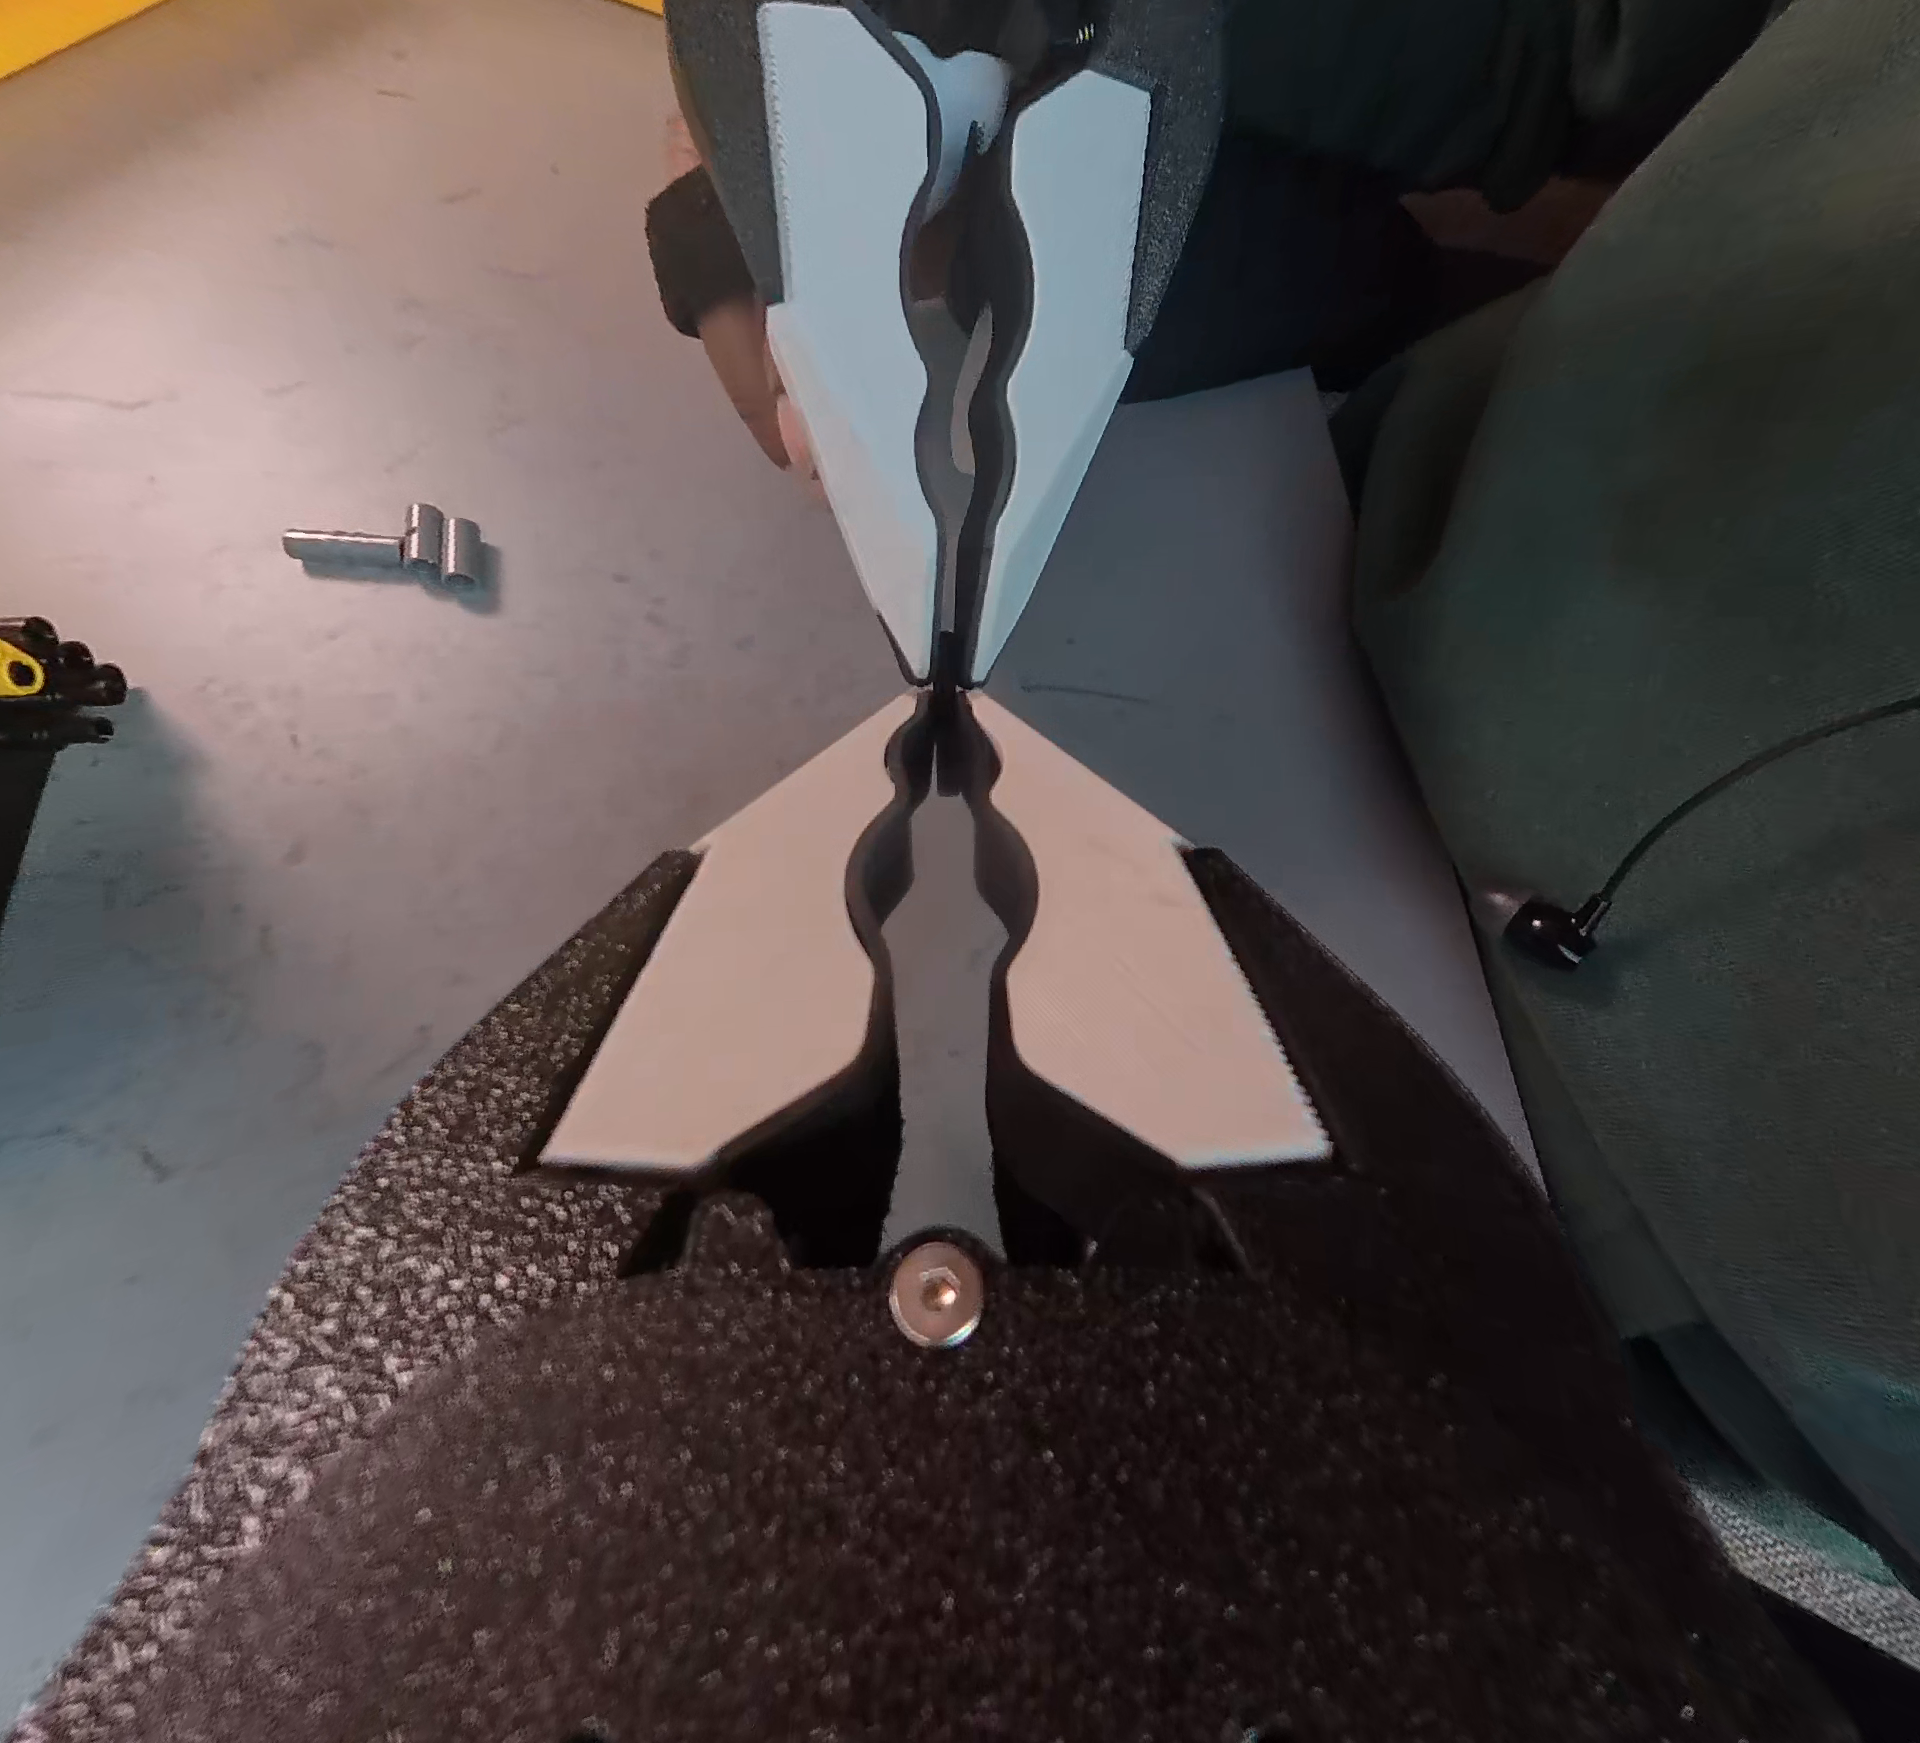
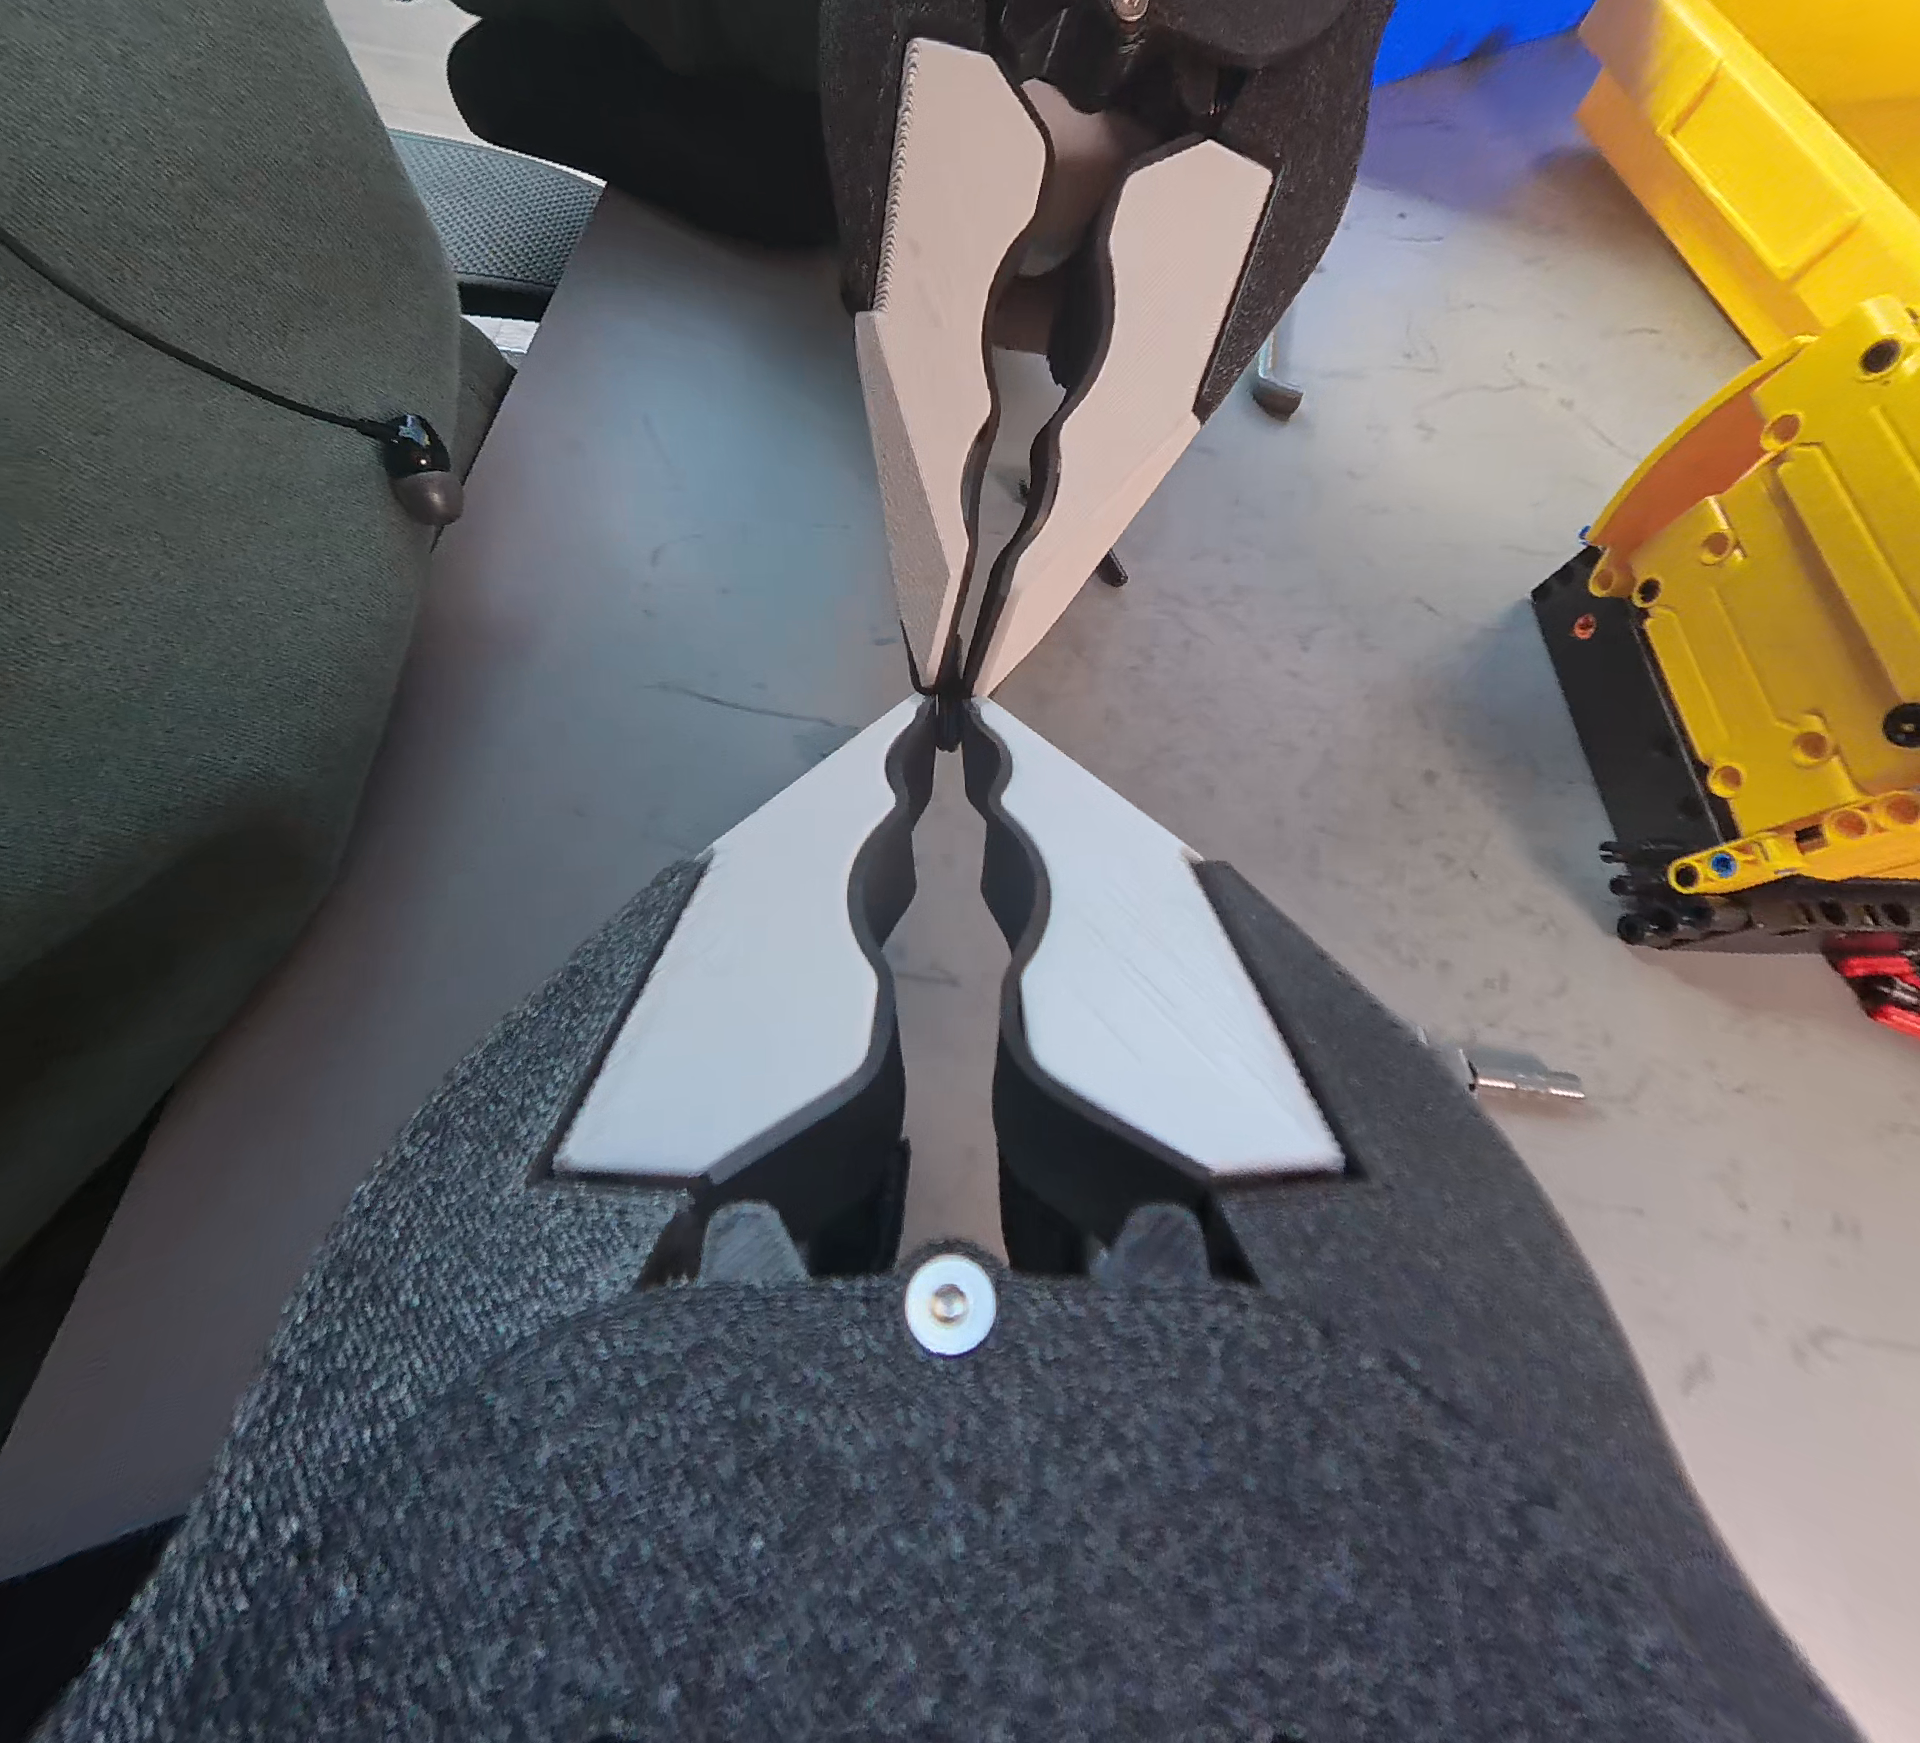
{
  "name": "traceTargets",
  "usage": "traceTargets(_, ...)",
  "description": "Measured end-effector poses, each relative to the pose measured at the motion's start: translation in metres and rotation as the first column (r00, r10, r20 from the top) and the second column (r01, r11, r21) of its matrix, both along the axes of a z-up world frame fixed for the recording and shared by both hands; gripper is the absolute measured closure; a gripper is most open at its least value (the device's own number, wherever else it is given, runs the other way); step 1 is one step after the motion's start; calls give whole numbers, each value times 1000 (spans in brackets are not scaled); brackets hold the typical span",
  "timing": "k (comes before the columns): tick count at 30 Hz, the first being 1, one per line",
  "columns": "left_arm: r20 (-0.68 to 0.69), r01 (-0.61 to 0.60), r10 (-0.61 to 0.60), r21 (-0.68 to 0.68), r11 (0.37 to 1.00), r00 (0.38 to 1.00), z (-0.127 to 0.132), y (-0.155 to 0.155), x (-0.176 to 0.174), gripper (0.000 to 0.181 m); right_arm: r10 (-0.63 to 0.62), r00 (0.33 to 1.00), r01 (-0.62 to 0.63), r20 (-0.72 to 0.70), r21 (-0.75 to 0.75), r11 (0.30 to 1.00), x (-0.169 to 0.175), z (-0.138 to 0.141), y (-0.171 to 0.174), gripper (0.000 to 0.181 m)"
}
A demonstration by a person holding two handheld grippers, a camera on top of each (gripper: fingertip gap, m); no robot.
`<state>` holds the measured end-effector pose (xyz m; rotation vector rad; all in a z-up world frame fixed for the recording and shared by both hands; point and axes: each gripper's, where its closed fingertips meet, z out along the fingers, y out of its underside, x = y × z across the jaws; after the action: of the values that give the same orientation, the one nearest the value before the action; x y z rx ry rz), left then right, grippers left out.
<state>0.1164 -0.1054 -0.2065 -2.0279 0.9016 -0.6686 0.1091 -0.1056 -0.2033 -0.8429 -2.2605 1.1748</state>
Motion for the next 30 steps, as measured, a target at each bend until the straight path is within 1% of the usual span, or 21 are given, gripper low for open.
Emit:
traceTargets(3, 44, -16, 16, 1, 1000, 999, 5, 2, -1, 178, -10, 1000, 10, -14, -9, 1000, 0, 5, 4, 177)
traceTargets(5, 37, -23, 23, 9, 1000, 999, 5, 2, -4, 172, -28, 999, 27, -19, -19, 999, 0, 7, 10, 177)
traceTargets(6, 39, -24, 24, 10, 1000, 999, 5, 2, -5, 172, -29, 999, 28, -16, -28, 999, 1, 8, 12, 177)
traceTargets(9, 37, -31, 30, 10, 999, 999, 4, 2, -5, 178, -23, 1000, 22, -16, -51, 998, 3, 10, 11, 177)
traceTargets(14, 9, -25, 25, 22, 999, 1000, 2, 2, -5, 178, -25, 1000, 24, -16, -52, 998, 3, 8, 11, 177)
traceTargets(17, 23, -23, 23, 27, 999, 999, 4, 3, -4, 178, -23, 999, 22, -23, -47, 999, 2, 7, 9, 175)
traceTargets(23, 48, -25, 24, 28, 999, 999, 6, 3, -3, 178, -21, 999, 20, -35, -52, 998, 0, 7, 8, 177)
traceTargets(26, 91, -30, 27, 25, 999, 996, 12, 4, -3, 178, -27, 998, 23, -56, -71, 997, -1, 11, 7, 177)
traceTargets(29, 84, -29, 27, 22, 999, 996, 9, 5, -3, 178, -24, 999, 21, -29, -74, 997, 0, 9, 8, 177)
traceTargets(30, 67, -20, 19, 26, 999, 998, 6, 4, -4, 174, -23, 1000, 22, -17, -70, 997, 1, 7, 11, 178)
